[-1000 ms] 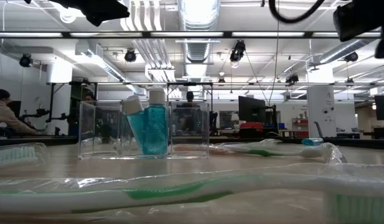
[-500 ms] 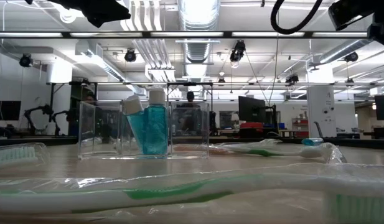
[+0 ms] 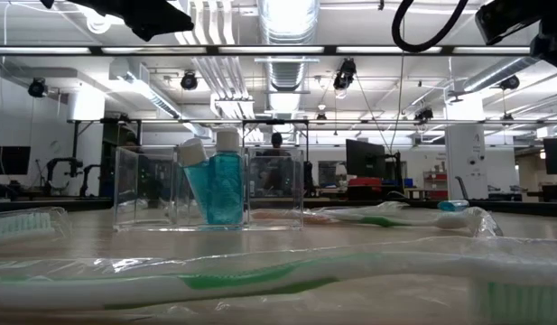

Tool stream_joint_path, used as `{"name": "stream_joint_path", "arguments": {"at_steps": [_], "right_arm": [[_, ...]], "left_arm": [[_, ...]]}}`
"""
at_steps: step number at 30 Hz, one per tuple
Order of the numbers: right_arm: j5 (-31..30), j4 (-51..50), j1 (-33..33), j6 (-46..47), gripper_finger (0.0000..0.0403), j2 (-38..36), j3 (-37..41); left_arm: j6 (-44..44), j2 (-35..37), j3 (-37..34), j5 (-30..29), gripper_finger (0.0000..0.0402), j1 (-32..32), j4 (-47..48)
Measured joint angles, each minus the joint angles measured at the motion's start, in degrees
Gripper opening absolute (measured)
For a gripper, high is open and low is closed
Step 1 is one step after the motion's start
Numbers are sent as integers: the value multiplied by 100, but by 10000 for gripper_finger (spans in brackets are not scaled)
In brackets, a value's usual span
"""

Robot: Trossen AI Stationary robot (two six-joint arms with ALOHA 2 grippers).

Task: Pick & Place toothbrushing station
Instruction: Put the blue mouthwash bottle into the transparent organizer

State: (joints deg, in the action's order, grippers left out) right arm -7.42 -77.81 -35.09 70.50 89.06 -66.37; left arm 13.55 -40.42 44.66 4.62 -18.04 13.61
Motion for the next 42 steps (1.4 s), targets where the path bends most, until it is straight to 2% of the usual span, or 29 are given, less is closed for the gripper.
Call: {"name": "stream_joint_path", "arguments": {"at_steps": [8, 14, 19, 28, 37, 42], "right_arm": [[0, 5, 0, -2, 134, -7, 2], [-2, 12, 0, -2, 125, -7, 4], [-4, 12, 0, -2, 128, -7, 4], [-4, 14, 0, -36, 133, -7, 4], [-9, 25, 0, -30, 121, -7, 4], [-14, 34, 0, 26, 122, -7, 4]], "left_arm": [[228, 246, 0, 61, 133, 0, 43], [117, 763, -347, 606, 133, 2, 55], [37, 1434, -924, 197, 133, -12, 35], [-505, 2545, -1900, 280, 133, -11, -66], [-381, 2905, -2364, 296, 133, -11, -970], [-329, 2905, -2426, 302, 133, -11, -922]]}}
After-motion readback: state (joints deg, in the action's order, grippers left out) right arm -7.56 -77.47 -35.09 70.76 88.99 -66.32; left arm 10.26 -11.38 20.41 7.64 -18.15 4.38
